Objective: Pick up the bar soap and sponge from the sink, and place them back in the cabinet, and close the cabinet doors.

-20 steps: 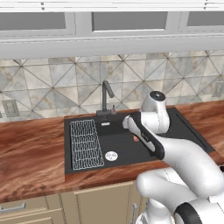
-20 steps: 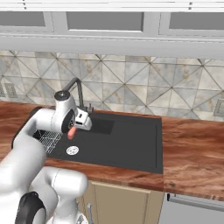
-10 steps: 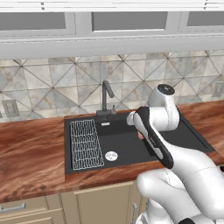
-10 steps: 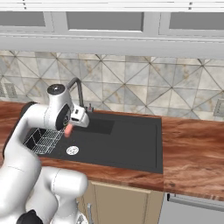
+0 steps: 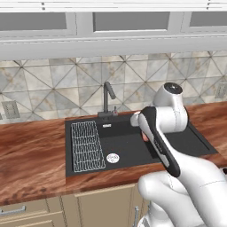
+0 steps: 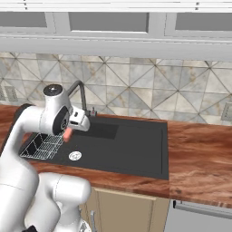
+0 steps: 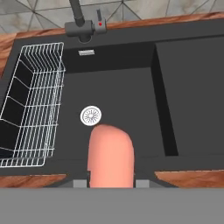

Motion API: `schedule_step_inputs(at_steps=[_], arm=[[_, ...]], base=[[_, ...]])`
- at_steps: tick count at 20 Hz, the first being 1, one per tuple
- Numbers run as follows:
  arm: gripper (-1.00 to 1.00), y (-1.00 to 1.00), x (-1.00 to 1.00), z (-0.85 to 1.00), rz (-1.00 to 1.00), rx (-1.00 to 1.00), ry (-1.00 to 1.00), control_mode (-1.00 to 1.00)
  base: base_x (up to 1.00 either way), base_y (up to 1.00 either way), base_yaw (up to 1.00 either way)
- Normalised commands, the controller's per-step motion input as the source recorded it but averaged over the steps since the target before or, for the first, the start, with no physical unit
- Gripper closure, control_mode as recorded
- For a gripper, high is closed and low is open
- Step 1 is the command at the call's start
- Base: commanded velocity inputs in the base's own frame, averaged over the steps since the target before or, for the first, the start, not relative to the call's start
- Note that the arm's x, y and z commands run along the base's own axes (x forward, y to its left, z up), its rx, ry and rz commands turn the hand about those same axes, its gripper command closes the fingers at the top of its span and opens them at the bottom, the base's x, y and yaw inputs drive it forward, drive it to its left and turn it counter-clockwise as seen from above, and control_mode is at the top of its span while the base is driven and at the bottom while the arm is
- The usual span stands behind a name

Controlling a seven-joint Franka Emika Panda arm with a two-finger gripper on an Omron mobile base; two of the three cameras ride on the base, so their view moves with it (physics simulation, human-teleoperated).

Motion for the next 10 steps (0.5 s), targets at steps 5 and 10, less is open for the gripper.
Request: schedule_step_inputs(at_steps=[5,10], arm=[[1.00,-0.06,-0.26,0.12,0.00,-0.03,0.00,-1.00],[1.00,-0.32,-0.38,0.12,0.00,-0.01,-0.01,-1.00]], base=[[0.00,0.00,0.00],[0.00,0.00,0.00]])
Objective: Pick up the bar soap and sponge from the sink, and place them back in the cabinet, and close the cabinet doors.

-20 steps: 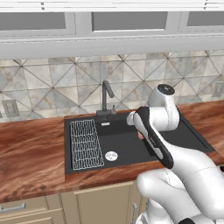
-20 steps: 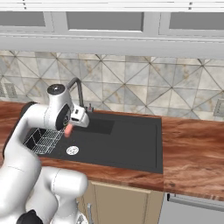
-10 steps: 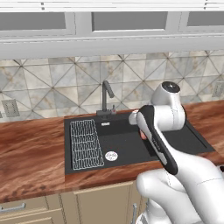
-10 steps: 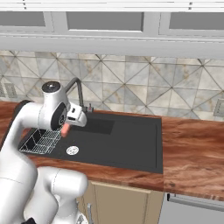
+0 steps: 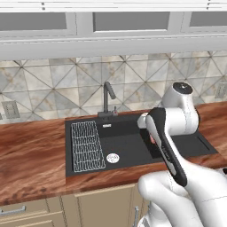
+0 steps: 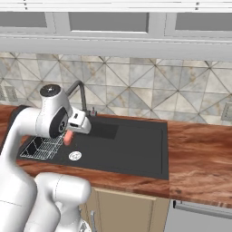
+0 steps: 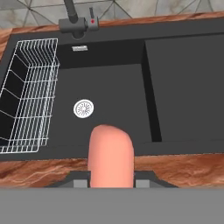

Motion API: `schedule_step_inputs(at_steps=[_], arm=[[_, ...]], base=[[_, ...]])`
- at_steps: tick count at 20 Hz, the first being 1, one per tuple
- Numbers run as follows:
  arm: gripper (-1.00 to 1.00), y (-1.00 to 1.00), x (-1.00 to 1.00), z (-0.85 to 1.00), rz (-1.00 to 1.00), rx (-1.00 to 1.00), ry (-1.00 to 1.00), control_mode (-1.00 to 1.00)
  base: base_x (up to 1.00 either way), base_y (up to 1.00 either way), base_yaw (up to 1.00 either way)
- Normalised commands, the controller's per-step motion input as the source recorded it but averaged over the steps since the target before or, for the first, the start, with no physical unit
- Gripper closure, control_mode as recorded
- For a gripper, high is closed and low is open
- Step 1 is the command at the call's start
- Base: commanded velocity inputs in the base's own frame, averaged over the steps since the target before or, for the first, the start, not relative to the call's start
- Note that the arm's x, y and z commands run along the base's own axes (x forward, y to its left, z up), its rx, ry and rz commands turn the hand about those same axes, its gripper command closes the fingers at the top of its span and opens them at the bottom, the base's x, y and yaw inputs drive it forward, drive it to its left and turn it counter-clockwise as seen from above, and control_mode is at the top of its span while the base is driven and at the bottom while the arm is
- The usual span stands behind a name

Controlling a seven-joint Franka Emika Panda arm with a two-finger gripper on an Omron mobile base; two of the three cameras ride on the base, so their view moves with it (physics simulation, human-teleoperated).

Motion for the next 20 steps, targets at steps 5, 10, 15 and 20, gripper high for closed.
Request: schedule_step_inputs(at_steps=[5,10,15,20], arm=[[1.00,-0.19,-0.49,0.16,0.00,-0.01,0.00,-1.00],[1.00,0.00,-0.42,0.32,0.00,-0.01,0.00,-1.00],[1.00,0.00,-0.32,0.39,0.01,0.00,0.00,-1.00],[1.00,0.00,-0.26,0.22,0.01,0.00,0.00,-1.00]], base=[[0.00,0.00,0.00],[0.00,0.00,0.00],[0.00,0.00,0.00],[0.00,0.00,0.00]])
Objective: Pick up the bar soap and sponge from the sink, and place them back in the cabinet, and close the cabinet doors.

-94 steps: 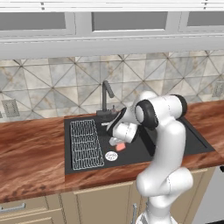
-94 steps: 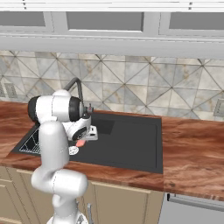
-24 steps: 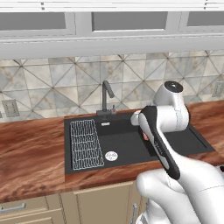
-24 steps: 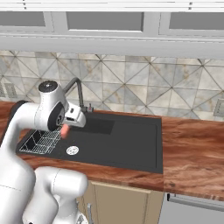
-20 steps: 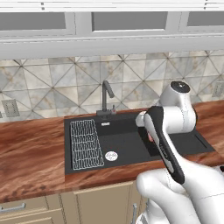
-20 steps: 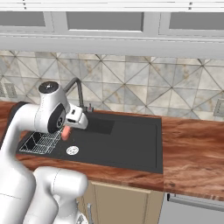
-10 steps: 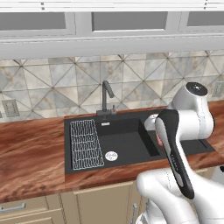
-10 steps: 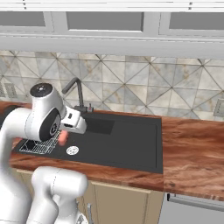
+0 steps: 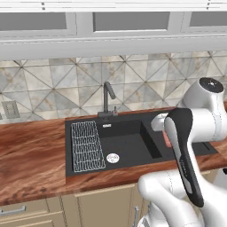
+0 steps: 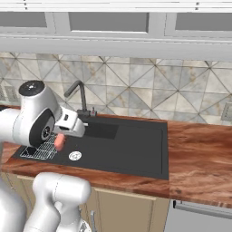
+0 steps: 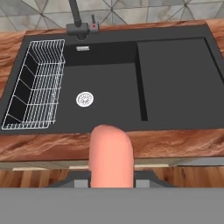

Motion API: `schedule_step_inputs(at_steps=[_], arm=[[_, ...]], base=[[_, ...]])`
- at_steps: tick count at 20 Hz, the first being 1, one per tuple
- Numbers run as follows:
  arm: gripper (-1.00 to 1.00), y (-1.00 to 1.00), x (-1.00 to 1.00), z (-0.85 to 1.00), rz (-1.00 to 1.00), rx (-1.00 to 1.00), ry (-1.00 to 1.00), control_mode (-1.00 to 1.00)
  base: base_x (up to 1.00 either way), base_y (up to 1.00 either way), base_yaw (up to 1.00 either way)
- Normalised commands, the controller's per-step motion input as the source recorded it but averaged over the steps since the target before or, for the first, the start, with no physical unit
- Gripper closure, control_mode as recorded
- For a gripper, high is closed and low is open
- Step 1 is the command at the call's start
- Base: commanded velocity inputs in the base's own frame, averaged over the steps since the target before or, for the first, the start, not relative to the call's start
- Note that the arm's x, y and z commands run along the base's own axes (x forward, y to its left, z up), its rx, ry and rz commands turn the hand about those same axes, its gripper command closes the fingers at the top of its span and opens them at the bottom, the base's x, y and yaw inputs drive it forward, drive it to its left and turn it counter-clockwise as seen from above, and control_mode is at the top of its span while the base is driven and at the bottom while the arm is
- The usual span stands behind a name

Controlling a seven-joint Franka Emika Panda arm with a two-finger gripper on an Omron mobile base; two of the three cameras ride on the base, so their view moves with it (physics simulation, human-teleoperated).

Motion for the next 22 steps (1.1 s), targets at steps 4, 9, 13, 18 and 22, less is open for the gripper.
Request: schedule_step_inputs(at_steps=[4,9,13,18,22], arm=[[1.00,0.00,-0.14,0.00,0.00,0.00,0.00,-1.00],[1.00,0.00,-0.01,0.00,0.00,0.00,0.00,1.00],[1.00,0.00,0.00,0.00,0.00,0.00,0.00,1.00],[1.00,0.00,0.00,0.00,0.00,0.00,0.00,1.00],[1.00,0.00,0.00,0.00,0.00,0.00,0.00,1.00]], base=[[0.00,0.00,0.00],[-0.17,0.00,0.00],[-0.71,-0.46,0.00],[-0.70,-0.62,0.00],[-0.34,-0.83,0.00]])
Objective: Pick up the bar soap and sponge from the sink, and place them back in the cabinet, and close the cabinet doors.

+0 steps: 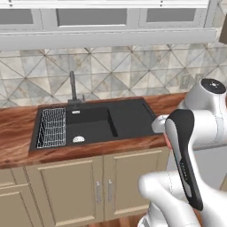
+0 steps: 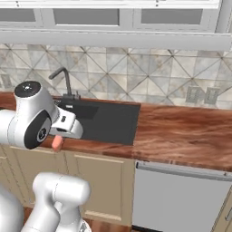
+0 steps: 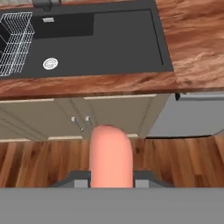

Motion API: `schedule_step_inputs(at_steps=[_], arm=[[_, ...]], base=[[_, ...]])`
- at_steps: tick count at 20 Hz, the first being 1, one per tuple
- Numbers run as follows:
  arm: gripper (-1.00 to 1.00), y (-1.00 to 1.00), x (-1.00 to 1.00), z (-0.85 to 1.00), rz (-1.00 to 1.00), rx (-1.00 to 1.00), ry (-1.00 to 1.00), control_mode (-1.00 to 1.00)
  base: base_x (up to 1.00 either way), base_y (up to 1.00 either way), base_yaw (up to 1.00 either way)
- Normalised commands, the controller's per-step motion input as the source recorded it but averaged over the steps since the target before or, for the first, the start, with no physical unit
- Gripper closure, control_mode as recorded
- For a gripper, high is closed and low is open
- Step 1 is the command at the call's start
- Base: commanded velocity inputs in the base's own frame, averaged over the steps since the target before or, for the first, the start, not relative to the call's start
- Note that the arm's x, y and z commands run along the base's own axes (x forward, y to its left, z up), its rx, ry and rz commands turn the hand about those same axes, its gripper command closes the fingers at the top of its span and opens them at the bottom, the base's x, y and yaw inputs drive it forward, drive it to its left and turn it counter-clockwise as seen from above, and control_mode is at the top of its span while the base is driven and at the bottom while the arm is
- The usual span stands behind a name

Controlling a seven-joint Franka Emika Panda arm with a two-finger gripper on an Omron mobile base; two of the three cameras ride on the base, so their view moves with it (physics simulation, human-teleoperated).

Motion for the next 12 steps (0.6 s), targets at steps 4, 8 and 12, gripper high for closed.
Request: schedule_step_inputs(at_steps=[4,8,12], arm=[[1.00,0.00,0.00,0.00,0.00,0.00,0.00,1.00],[1.00,0.00,0.00,0.00,0.00,0.00,0.00,1.00],[1.00,0.00,0.00,0.00,0.00,0.00,0.00,1.00]], base=[[-0.14,-0.87,0.00],[-0.12,-0.87,0.00],[-0.25,-0.82,0.00]])
